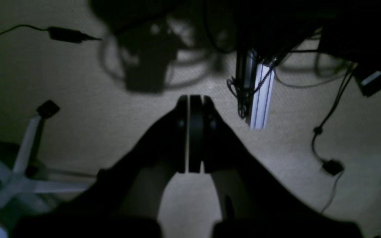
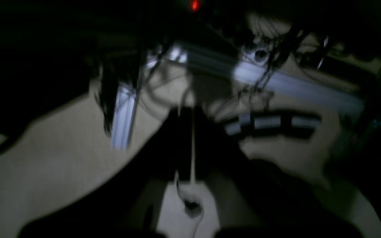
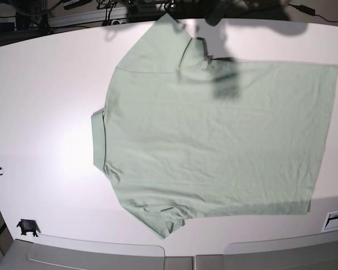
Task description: Fold the T-shirt properly
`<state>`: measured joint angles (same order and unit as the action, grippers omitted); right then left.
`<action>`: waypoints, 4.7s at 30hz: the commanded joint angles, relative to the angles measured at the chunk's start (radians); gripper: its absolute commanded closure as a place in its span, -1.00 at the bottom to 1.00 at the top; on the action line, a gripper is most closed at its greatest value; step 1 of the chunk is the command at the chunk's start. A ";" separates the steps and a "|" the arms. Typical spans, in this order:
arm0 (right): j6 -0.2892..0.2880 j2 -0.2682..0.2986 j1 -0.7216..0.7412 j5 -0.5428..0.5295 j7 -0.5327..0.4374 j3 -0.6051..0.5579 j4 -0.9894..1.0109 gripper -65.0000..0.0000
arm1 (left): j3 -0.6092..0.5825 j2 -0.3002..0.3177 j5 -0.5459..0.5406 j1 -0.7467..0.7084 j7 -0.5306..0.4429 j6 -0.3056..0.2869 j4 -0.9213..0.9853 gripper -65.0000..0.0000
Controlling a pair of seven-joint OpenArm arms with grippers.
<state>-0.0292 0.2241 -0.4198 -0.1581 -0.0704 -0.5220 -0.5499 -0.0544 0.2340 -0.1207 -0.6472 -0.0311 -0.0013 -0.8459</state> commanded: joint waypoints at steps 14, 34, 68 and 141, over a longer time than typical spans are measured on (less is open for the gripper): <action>0.093 0.269 -0.585 -0.145 0.000 0.230 -0.719 1.00 | 0.048 0.245 -0.067 -0.483 0.024 0.004 -0.734 1.00; -0.460 0.111 -0.793 -0.932 0.134 1.057 -1.514 1.00 | 0.638 0.201 -0.830 -0.645 0.248 -0.697 -1.154 1.00; -0.184 -0.144 -0.454 -0.691 0.348 0.805 -1.501 0.21 | 0.637 0.043 -1.059 -0.483 0.645 -0.697 -1.155 1.00; -0.263 -0.199 -0.170 -0.601 0.452 0.672 -1.040 1.00 | 0.826 0.443 -0.992 0.274 0.697 -0.613 -0.037 -0.06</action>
<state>-0.2890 0.0299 -0.5816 -0.7330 0.3599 0.1528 -1.5898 0.7670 0.6533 -1.1072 -0.3737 0.6582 -0.6109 -0.8745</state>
